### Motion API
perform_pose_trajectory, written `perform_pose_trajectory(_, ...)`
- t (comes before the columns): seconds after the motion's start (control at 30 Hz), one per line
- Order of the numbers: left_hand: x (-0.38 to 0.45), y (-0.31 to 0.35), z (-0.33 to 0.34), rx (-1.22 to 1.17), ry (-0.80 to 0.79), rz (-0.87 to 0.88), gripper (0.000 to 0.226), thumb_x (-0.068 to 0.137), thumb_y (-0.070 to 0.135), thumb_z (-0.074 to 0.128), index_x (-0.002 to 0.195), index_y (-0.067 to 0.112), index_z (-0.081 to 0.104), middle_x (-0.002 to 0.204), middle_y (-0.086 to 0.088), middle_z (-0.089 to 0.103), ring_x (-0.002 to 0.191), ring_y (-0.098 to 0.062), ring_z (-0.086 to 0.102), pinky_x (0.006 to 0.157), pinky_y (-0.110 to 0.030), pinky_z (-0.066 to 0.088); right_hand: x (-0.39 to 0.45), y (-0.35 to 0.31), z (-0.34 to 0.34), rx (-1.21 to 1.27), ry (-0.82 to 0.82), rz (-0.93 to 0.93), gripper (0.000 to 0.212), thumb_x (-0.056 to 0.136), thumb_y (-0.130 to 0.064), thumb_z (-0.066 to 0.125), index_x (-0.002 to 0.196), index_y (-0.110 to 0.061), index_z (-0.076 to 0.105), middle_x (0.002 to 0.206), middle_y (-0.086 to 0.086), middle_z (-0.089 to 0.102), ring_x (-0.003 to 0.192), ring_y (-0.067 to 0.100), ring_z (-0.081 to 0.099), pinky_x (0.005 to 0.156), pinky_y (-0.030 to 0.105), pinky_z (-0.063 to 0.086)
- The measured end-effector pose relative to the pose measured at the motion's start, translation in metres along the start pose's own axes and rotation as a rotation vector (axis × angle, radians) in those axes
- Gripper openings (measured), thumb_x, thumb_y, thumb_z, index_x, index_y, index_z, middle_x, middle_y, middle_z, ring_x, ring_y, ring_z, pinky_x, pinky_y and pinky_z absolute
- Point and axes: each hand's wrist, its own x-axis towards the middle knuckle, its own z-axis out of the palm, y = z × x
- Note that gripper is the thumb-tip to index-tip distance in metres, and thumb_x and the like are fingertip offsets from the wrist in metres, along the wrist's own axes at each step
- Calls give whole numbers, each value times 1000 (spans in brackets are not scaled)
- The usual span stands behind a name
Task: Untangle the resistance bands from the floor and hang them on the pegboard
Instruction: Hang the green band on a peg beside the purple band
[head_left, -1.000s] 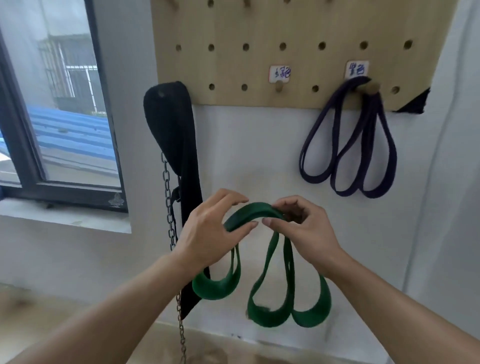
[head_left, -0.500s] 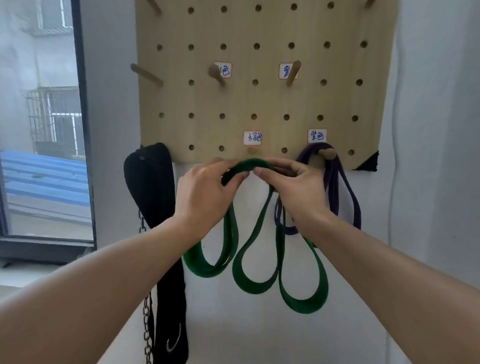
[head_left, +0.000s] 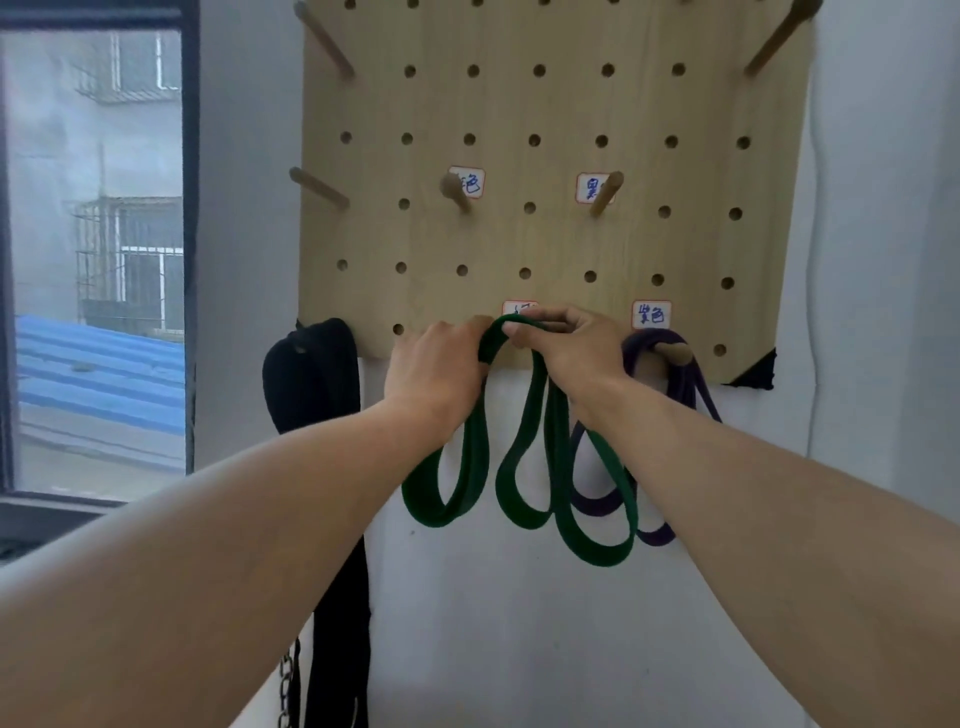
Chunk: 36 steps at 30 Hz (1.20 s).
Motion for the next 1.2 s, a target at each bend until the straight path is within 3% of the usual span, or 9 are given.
perform_pose_trajectory(0.2,-1,-1,3,31,-13,-6,26,103,26,50,125,27,64,100,-1,72,82,-23,64,65,-33,40,6,15,-1,67,8,9,17,78,-19,91,91,-23,80,104,1,80,105,14,75,102,37,58)
perform_pose_trajectory(0.33,10,-3,4,29,-30,-21,23,103,22,49,118,24,67,92,-2,69,80,-25,65,67,-36,49,11,13,1,97,20,-3,18,79,-16,90,91,-17,77,96,2,80,97,17,77,100,37,59)
perform_pose_trajectory(0.5,12,2,10,20,-43,-25,21,102,21,50,116,20,66,87,-4,64,73,-24,59,61,-34,42,10,13,0,125,-25,64,11,85,-19,85,92,-19,76,90,0,80,106,20,74,108,39,54)
perform_pose_trajectory(0.63,10,1,10,-81,-44,-35,25,104,27,48,118,20,68,87,-4,68,75,-26,64,70,-40,56,-1,11,-12,-196,-51,-97,26,98,-27,72,123,-23,75,127,-2,69,125,13,61,114,30,45)
perform_pose_trajectory(0.73,9,2,8,-175,14,-31,28,103,23,52,126,20,68,108,-8,74,94,-29,69,83,-46,58,-13,19,-27,-543,23,-300,41,98,-37,69,138,-32,63,130,-9,54,125,10,52,111,28,42)
perform_pose_trajectory(0.83,11,7,9,-222,96,-21,26,101,23,55,121,22,71,110,-3,74,96,-26,69,85,-44,57,-25,29,-35,-641,60,-323,43,94,-44,71,134,-33,59,126,-11,58,111,10,60,100,36,53)
perform_pose_trajectory(0.93,14,11,10,-237,109,-43,26,101,18,56,120,20,73,111,-4,74,96,-27,69,85,-45,57,-31,32,-27,-562,83,-263,31,94,-39,72,123,-31,66,118,-13,68,103,7,66,95,37,58)
perform_pose_trajectory(1.07,23,9,7,-209,80,-45,23,99,17,58,111,18,78,104,-7,76,92,-30,69,83,-45,58,-33,35,-4,-336,173,-149,19,96,-20,69,115,-23,67,108,-10,72,103,12,68,94,34,57)
perform_pose_trajectory(1.2,35,7,5,-167,43,-42,22,98,17,59,107,18,79,96,-8,75,84,-29,67,78,-44,58,-25,43,10,-306,235,-96,15,100,-16,64,114,-18,67,105,-5,70,101,16,67,80,27,50)
